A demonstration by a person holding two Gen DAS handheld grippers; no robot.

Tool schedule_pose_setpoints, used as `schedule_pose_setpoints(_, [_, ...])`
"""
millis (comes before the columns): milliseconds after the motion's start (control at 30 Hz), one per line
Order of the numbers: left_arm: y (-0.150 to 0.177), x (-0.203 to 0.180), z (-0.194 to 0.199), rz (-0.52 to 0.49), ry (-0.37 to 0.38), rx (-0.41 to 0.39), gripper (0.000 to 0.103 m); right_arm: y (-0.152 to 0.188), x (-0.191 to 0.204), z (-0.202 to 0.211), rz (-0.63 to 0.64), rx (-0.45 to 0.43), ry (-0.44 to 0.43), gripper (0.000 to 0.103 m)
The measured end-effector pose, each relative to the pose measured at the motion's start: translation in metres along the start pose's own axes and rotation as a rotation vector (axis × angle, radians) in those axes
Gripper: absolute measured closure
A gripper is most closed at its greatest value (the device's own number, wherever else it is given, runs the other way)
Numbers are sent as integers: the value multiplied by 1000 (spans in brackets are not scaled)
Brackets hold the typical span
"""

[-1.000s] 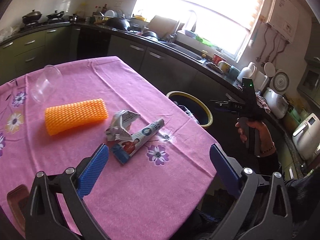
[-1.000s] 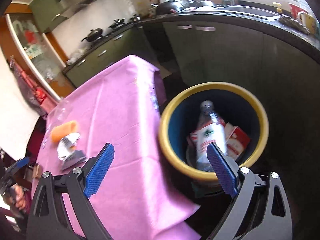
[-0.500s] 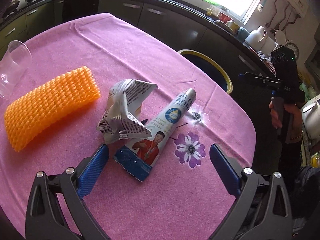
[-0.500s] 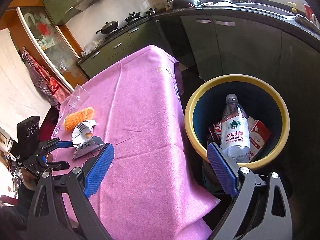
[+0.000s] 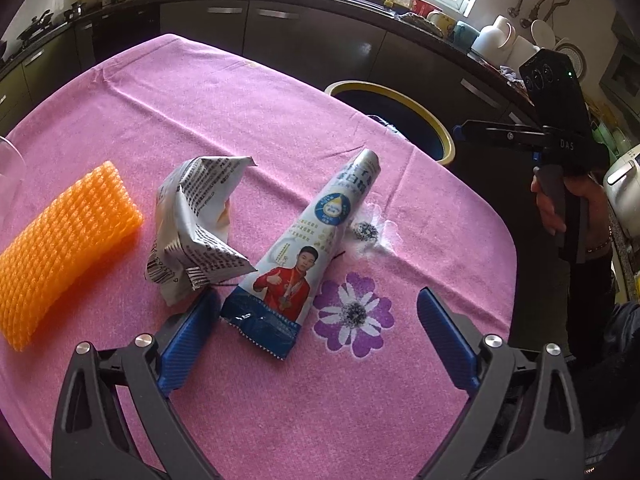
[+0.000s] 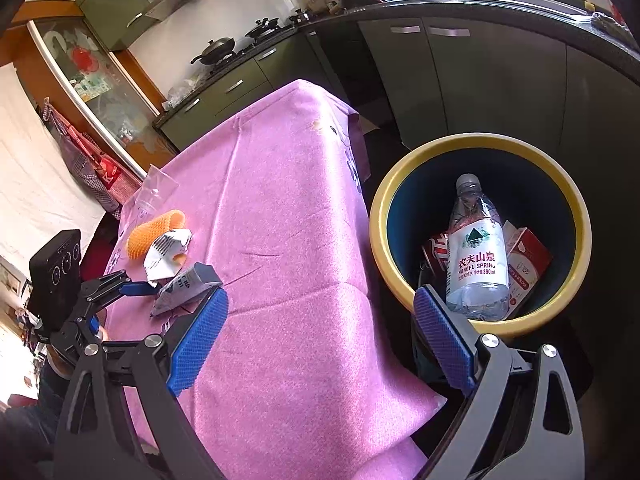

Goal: Collect trash
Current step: 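Grasp the white toothpaste tube with the left gripper, then carry the toothpaste tube over the bin and open the left gripper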

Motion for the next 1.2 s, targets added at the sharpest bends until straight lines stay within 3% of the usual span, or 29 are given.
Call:
schedule_pose_setpoints(133, [-11, 3, 7, 0, 7, -60, 9, 1, -4, 2, -7, -2, -2, 10])
schedule_pose_setpoints(300, [-16, -7, -1, -41, 48, -43, 10, 3, -11, 3, -26, -2, -10, 10])
schedule_pose_setpoints(400, [-16, -13, -9, -74, 39, -21, 23, 4, -14, 4, -33, -4, -14, 10])
schedule_pose_setpoints(467, [-17, -16, -14, -90, 19, -16, 40, 4, -15, 3, -38, -3, -14, 10])
schedule_pose_setpoints(667, [-18, -20, -14, -97, -15, -6, 63, 6, -19, 6, -47, -9, -20, 10])
schedule_pose_setpoints(867, [-14, -24, -11, -84, -21, -4, 76, 8, -22, 11, -59, -21, -27, 10])
schedule_pose_setpoints(1200, [-14, -41, 25, -71, -14, -84, 79, 17, -26, 33, -88, -61, -34, 10])
Point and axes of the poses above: each gripper's, at about its wrist camera, not at the fingertips, and z roughly against the way its jaws point, x to its left, y to its underside, the point moved 6 cm from there along -z, roughly the way its jaws point
